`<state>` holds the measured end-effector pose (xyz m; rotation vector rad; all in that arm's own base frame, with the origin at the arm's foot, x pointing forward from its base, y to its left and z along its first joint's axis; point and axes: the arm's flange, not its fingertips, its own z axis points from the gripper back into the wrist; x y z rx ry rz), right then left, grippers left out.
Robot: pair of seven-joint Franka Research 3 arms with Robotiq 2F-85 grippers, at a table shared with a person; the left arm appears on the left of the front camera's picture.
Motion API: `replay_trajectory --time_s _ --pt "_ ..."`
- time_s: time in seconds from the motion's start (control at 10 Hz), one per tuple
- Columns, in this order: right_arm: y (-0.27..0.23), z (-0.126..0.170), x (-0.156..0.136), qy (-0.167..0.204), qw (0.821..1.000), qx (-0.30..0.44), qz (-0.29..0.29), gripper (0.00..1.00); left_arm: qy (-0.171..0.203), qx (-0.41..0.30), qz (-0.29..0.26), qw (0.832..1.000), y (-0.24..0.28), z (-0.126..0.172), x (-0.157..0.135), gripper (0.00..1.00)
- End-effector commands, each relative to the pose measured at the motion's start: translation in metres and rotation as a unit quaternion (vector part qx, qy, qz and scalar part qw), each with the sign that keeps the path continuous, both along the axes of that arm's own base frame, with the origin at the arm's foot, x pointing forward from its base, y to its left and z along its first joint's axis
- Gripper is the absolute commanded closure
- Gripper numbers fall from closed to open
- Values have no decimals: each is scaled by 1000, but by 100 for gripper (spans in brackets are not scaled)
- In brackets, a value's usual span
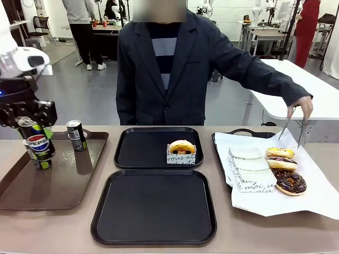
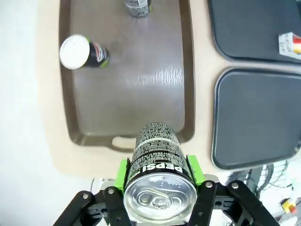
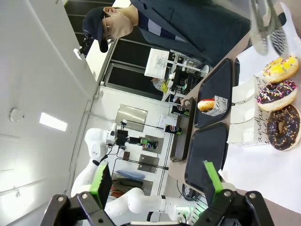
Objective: Set up donuts and drinks on trays.
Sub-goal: Pick up one Pepsi coke and place it on the Flat Tray.
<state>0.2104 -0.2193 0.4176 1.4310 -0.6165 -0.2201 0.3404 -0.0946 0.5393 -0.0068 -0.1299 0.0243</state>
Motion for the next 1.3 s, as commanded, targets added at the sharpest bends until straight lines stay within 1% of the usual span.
replay_trajectory --time_s 0.0,0.1,0.2,0.4,0.6,0.8,1.0,1.1,1.2 --pt "-2 3 2 -15 1000 5 -5 0 -2 -2 0 1000 -2 -18 15 75" --pt "-2 3 2 -15 1000 5 -5 0 -2 -2 0 1000 -2 -18 15 75" --pt "-2 3 2 -15 1000 5 -5 0 1 1 0 1000 0 2 -3 42" --pt "-2 3 2 -15 1000 5 -5 0 -25 -4 -35 999 -38 -6 28 42" --pt "-2 3 2 -15 1000 5 -5 0 -34 1 -58 998 -84 -16 57 42" --pt "-2 3 2 -15 1000 5 -5 0 -39 0 -73 997 -127 -35 91 42" --pt "-2 3 2 -15 1000 5 -5 0 -49 -17 -91 995 -158 -66 118 42" --pt "-2 3 2 -15 1000 5 -5 0 -35 -15 -91 995 -160 -78 123 42" --pt "-2 3 2 -15 1000 5 -5 0 -16 -8 -106 994 -143 -70 105 42"
